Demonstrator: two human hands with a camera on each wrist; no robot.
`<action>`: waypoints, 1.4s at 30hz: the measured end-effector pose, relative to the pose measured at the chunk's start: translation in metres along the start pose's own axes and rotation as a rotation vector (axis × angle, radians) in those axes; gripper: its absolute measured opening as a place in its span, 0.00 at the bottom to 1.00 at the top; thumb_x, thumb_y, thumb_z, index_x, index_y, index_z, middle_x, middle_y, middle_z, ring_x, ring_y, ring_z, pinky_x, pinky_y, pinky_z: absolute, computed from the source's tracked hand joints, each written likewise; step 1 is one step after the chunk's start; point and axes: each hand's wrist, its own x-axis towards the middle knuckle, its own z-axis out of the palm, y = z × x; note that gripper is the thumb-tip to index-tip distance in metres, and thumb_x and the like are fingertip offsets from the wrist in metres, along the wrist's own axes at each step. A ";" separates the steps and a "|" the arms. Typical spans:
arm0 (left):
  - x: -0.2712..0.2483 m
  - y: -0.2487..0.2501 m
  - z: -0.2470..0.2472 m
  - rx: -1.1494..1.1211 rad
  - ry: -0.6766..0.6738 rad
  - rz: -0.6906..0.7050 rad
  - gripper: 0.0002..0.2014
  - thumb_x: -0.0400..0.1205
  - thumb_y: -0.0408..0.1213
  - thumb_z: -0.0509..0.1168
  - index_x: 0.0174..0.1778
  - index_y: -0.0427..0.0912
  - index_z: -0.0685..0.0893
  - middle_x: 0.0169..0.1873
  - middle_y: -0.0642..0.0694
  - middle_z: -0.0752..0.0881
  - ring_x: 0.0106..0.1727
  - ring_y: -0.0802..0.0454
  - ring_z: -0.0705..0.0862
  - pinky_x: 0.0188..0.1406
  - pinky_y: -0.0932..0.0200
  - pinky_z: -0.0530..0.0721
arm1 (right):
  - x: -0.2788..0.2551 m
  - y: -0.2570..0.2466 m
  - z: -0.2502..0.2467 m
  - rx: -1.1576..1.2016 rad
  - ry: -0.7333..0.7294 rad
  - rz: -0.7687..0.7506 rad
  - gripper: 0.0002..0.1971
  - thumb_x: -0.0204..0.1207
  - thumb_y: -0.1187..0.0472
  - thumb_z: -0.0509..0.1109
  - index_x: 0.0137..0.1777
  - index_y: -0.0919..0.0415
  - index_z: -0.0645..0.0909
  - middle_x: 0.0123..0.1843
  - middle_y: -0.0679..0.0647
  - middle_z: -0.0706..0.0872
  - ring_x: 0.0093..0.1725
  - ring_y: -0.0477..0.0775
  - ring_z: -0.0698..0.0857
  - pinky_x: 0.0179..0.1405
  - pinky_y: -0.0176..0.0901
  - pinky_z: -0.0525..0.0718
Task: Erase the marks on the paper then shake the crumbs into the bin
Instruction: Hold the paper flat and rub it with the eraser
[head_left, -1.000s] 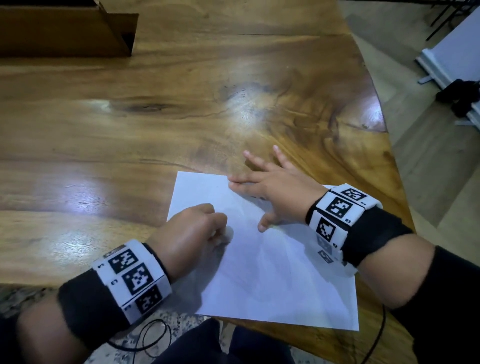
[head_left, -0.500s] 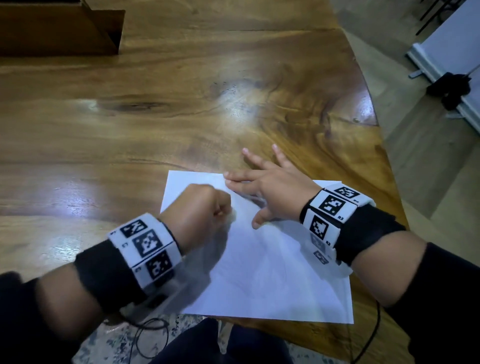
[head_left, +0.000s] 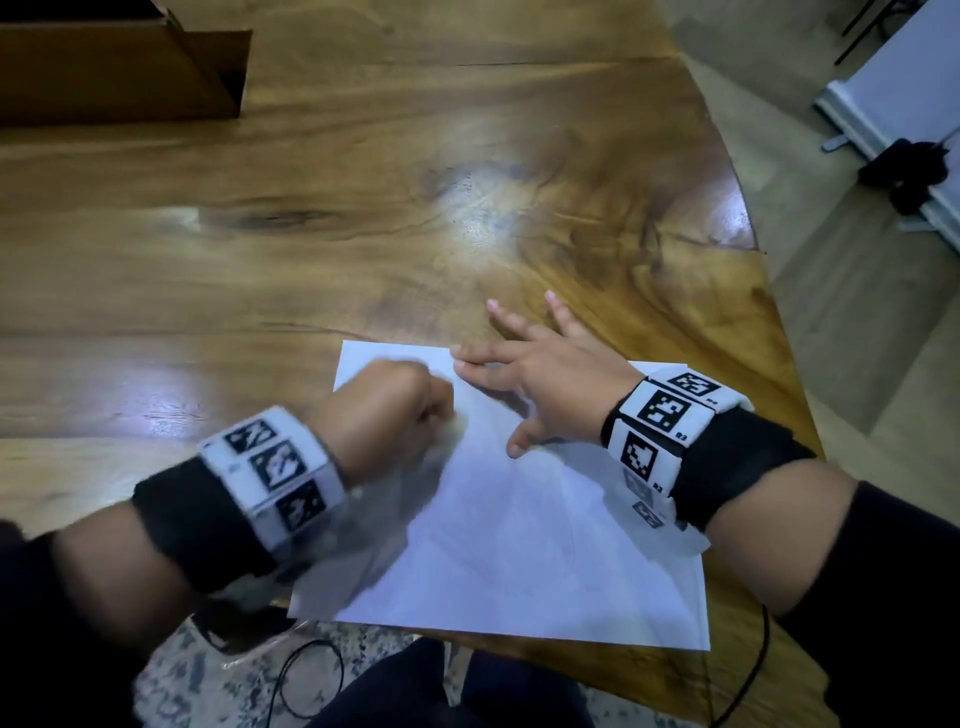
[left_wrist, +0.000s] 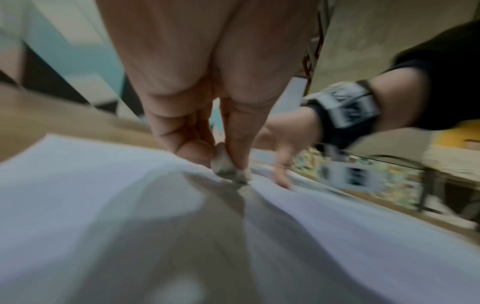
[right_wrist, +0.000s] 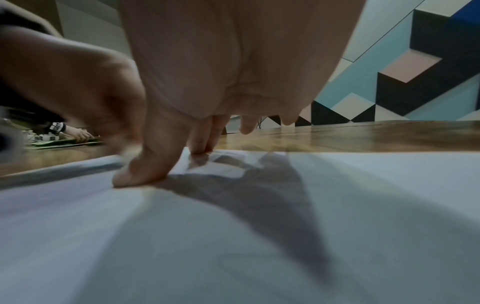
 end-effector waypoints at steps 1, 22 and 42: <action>0.010 -0.002 -0.002 0.006 0.081 -0.018 0.04 0.72 0.34 0.68 0.40 0.40 0.87 0.38 0.38 0.87 0.42 0.40 0.83 0.36 0.61 0.68 | 0.001 0.000 0.001 0.001 0.000 0.008 0.47 0.68 0.39 0.72 0.83 0.41 0.49 0.83 0.32 0.49 0.82 0.51 0.31 0.74 0.69 0.29; -0.039 0.003 0.018 -0.079 -0.220 0.171 0.05 0.68 0.38 0.62 0.30 0.45 0.82 0.30 0.52 0.73 0.33 0.45 0.80 0.30 0.69 0.66 | -0.001 0.000 0.001 0.002 -0.004 0.008 0.46 0.70 0.41 0.71 0.83 0.41 0.47 0.83 0.32 0.47 0.82 0.51 0.31 0.74 0.68 0.28; -0.023 0.001 0.018 -0.051 0.011 0.130 0.06 0.70 0.37 0.62 0.28 0.44 0.79 0.30 0.48 0.74 0.32 0.45 0.76 0.30 0.62 0.68 | -0.001 -0.001 0.003 0.033 0.009 0.015 0.46 0.69 0.42 0.73 0.82 0.40 0.49 0.83 0.31 0.49 0.82 0.50 0.32 0.74 0.67 0.27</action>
